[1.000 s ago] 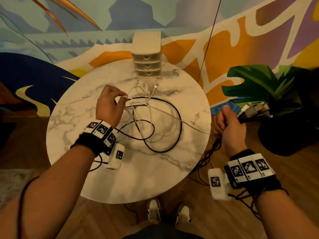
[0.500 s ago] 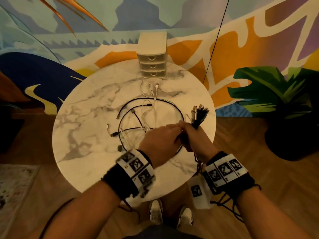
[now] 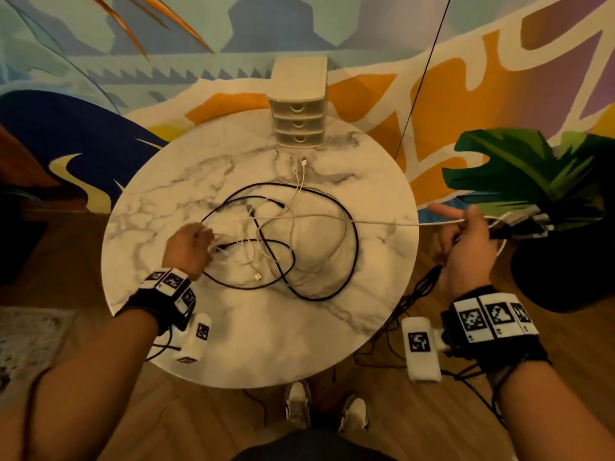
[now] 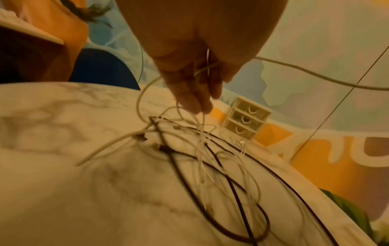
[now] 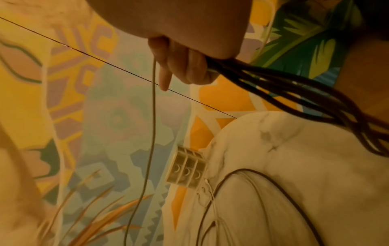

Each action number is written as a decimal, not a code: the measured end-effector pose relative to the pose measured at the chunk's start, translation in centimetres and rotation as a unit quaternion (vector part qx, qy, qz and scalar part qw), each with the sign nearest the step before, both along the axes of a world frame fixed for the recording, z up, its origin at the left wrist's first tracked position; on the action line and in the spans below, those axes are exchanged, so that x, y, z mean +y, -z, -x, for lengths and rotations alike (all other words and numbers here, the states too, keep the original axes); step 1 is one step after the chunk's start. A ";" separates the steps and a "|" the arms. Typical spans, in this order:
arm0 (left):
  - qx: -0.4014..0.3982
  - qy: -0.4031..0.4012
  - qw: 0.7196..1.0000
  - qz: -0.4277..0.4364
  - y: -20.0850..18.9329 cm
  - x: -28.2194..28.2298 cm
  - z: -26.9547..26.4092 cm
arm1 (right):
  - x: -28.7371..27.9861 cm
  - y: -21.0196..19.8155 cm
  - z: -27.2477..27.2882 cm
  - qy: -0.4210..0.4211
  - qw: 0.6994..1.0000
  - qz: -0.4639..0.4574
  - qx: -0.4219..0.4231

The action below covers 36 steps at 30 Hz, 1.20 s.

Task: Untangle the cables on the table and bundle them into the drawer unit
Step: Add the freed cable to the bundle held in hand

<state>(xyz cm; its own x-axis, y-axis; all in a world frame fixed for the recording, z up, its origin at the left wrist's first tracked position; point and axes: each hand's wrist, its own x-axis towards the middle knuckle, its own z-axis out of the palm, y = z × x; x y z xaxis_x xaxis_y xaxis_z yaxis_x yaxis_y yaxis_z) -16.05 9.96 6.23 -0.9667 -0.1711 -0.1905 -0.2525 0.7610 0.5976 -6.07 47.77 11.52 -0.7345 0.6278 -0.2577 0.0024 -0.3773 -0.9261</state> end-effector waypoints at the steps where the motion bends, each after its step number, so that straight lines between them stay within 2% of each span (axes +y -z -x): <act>1: -0.046 0.022 0.999 -0.004 0.1 0.5 -0.5 | 0.0 0.3 -0.1 0.002 1.000 0.005 -0.005; 3: -0.080 0.055 0.995 0.008 -0.5 1.7 -1.4 | -0.4 1.0 -0.5 -0.017 0.999 0.004 -0.032; 4: -0.054 0.052 0.997 0.009 -1.3 2.2 -1.3 | -0.7 1.3 -0.6 -0.033 0.998 -0.004 -0.051; 7: 0.098 0.037 0.994 0.023 -5.5 4.1 0.1 | -2.0 1.7 -1.0 -0.070 0.993 -0.036 -0.083; 10: 0.188 0.110 0.974 0.060 -9.4 7.2 -0.2 | -4.1 0.7 -1.2 -0.107 0.990 -0.056 -0.074; 12: 0.193 0.199 0.953 0.126 -10.1 10.1 -2.3 | -6.0 0.0 -1.5 -0.185 0.977 -0.079 -0.068; 14: 0.164 0.288 0.925 0.186 -9.7 13.1 -5.2 | -8.0 -0.2 -1.9 -0.275 0.955 -0.094 -0.066; 16: 0.138 0.354 0.899 0.219 -8.4 15.1 -7.9 | -9.4 0.0 -1.9 -0.304 0.946 -0.068 -0.093; 17: 0.128 0.367 0.898 0.208 -7.5 15.5 -8.8 | -9.8 0.2 -1.8 -0.307 0.944 -0.061 -0.104; 21: 0.069 0.327 0.940 0.072 -2.8 14.6 -10.0 | -9.4 1.2 -1.8 -0.327 0.931 -0.124 -0.103; 24: -0.063 0.262 0.962 0.040 1.7 11.5 -9.4 | -8.6 1.5 -1.9 -0.315 0.935 -0.135 -0.098; 25: -0.082 0.237 0.967 0.044 2.9 9.9 -8.6 | -8.3 1.6 -2.0 -0.306 0.937 -0.136 -0.098; 27: -0.051 0.181 0.980 0.059 3.8 7.1 -6.0 | -7.6 1.6 -2.0 -0.285 0.943 -0.137 -0.108; 29: 0.025 0.125 0.989 0.069 2.4 5.1 -3.0 | -6.9 1.5 -2.0 -0.273 0.943 -0.140 -0.125; 31: 0.114 0.096 0.986 0.070 0.4 4.1 -1.3 | -6.6 0.9 -1.9 -0.257 0.946 -0.139 -0.138; 32: 0.139 0.098 0.983 0.065 0.0 4.0 -1.1 | -6.4 0.6 -1.9 -0.245 0.951 -0.133 -0.137; 33: 0.128 0.123 0.982 0.072 0.2 3.9 -1.3 | -6.4 0.3 -1.8 -0.235 0.955 -0.123 -0.134; 36: -0.012 0.227 0.965 0.130 2.4 3.7 -2.6 | -6.3 -0.6 -1.6 -0.203 0.968 -0.082 -0.121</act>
